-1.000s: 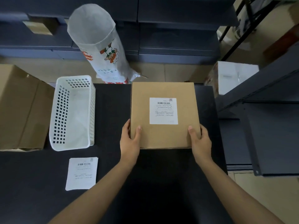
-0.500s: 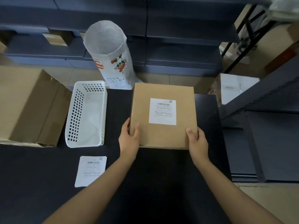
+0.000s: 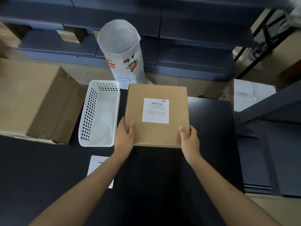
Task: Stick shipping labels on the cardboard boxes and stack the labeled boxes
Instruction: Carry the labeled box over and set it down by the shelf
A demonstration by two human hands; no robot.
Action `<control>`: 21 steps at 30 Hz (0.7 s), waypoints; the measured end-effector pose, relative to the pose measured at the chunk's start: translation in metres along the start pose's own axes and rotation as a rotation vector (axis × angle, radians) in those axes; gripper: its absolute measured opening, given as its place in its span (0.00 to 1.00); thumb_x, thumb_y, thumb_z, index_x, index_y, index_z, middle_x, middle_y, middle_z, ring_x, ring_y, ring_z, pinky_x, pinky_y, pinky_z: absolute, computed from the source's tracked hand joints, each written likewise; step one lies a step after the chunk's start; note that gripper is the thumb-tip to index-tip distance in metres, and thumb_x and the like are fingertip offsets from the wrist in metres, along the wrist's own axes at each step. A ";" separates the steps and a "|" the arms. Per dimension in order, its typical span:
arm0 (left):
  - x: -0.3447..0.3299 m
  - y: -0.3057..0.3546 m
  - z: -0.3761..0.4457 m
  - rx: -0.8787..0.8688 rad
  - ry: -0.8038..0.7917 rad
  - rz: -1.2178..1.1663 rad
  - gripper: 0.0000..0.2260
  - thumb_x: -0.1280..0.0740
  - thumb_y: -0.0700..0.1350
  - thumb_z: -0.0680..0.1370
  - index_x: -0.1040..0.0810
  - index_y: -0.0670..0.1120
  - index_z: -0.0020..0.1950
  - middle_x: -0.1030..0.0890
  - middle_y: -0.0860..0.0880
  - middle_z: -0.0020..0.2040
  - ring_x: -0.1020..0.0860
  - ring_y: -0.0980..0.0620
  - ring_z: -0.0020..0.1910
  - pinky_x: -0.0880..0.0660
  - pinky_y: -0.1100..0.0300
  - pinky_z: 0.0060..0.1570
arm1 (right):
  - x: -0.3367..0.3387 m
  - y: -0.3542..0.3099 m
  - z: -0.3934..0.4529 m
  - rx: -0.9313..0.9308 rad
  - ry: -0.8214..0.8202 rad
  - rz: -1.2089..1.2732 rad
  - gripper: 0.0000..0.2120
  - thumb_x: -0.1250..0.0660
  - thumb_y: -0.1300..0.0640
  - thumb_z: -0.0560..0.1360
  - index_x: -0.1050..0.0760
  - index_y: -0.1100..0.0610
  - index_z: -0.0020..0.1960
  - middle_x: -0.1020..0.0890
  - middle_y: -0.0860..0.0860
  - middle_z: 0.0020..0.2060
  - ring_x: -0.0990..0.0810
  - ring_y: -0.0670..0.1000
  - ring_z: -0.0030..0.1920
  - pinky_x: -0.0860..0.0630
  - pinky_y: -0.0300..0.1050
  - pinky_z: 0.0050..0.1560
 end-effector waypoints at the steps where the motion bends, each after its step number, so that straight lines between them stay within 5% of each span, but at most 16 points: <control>1: 0.000 0.001 0.001 -0.002 -0.003 0.010 0.25 0.43 0.54 0.82 0.39 0.45 0.76 0.29 0.48 0.71 0.30 0.48 0.68 0.34 0.50 0.69 | 0.000 0.001 0.000 -0.006 0.003 0.001 0.25 0.40 0.45 0.79 0.37 0.56 0.71 0.25 0.49 0.58 0.27 0.49 0.55 0.29 0.44 0.54; 9: 0.001 0.000 0.003 -0.008 -0.022 0.018 0.25 0.43 0.55 0.81 0.39 0.45 0.75 0.29 0.48 0.71 0.30 0.48 0.69 0.33 0.47 0.68 | -0.001 0.002 0.000 -0.026 -0.008 -0.013 0.25 0.40 0.44 0.79 0.37 0.55 0.72 0.26 0.49 0.58 0.28 0.49 0.55 0.31 0.44 0.53; 17: 0.011 0.010 -0.011 -0.057 -0.027 0.047 0.25 0.43 0.50 0.83 0.44 0.45 0.78 0.38 0.50 0.76 0.38 0.51 0.74 0.43 0.65 0.65 | 0.012 0.000 -0.009 -0.005 0.029 -0.077 0.29 0.41 0.42 0.79 0.40 0.55 0.75 0.29 0.52 0.68 0.29 0.53 0.65 0.31 0.47 0.59; 21: 0.026 0.014 -0.019 -0.092 -0.029 0.029 0.23 0.42 0.49 0.82 0.41 0.45 0.76 0.34 0.48 0.74 0.35 0.49 0.72 0.38 0.57 0.69 | 0.023 -0.010 -0.024 0.072 0.147 -0.169 0.28 0.39 0.44 0.78 0.38 0.55 0.74 0.31 0.54 0.70 0.34 0.55 0.71 0.32 0.55 0.68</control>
Point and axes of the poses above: each hand's wrist, its own z-axis towards the middle knuckle, its own x-axis out of the back of the hand, y = z × x, the point moved 6 cm from there along z, towards the middle knuckle
